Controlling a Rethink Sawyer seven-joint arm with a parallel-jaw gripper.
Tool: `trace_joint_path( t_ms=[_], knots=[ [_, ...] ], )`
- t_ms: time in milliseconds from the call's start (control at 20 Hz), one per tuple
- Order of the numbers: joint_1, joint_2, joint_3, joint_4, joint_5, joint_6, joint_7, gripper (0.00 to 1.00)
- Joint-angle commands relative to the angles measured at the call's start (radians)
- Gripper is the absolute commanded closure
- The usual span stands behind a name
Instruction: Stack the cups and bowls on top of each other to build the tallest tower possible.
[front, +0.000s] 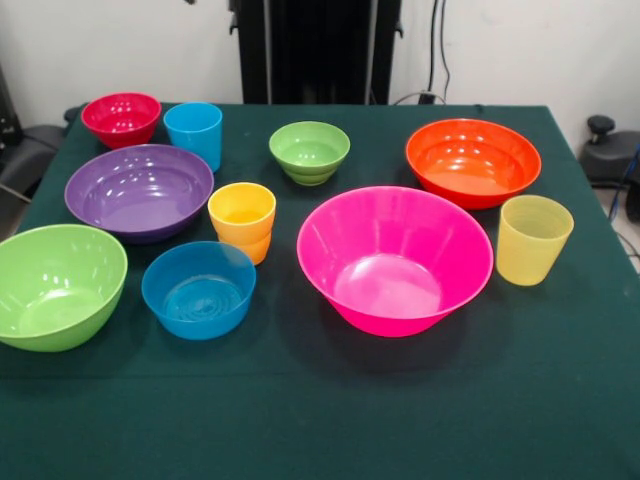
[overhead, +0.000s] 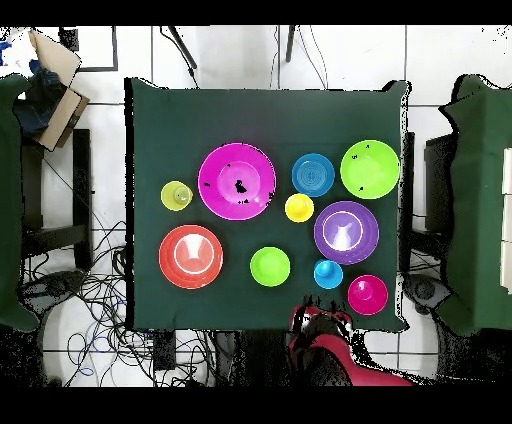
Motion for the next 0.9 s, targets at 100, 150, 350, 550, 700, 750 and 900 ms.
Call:
trace_joint_path(
  t_ms=[100,150,350,550,700,750,900],
  knots=[
    [0.214,0.275,-0.131,-0.088,-0.041,-0.129,0.163,0.0],
    [0.215,0.287,-0.129,-0.099,-0.027,-0.132,0.163,0.0],
    [0.215,0.281,-0.151,-0.12,0.005,-0.126,0.158,0.0],
    [0.198,0.279,-0.175,-0.128,0.0,-0.147,0.149,0.0],
    [0.129,0.309,-0.138,-0.161,-0.024,-0.161,0.127,0.0],
    [0.12,0.304,-0.134,-0.165,-0.021,-0.16,0.127,0.0],
    [0.033,0.27,-0.079,-0.165,-0.025,-0.12,0.11,0.0]
  ],
)
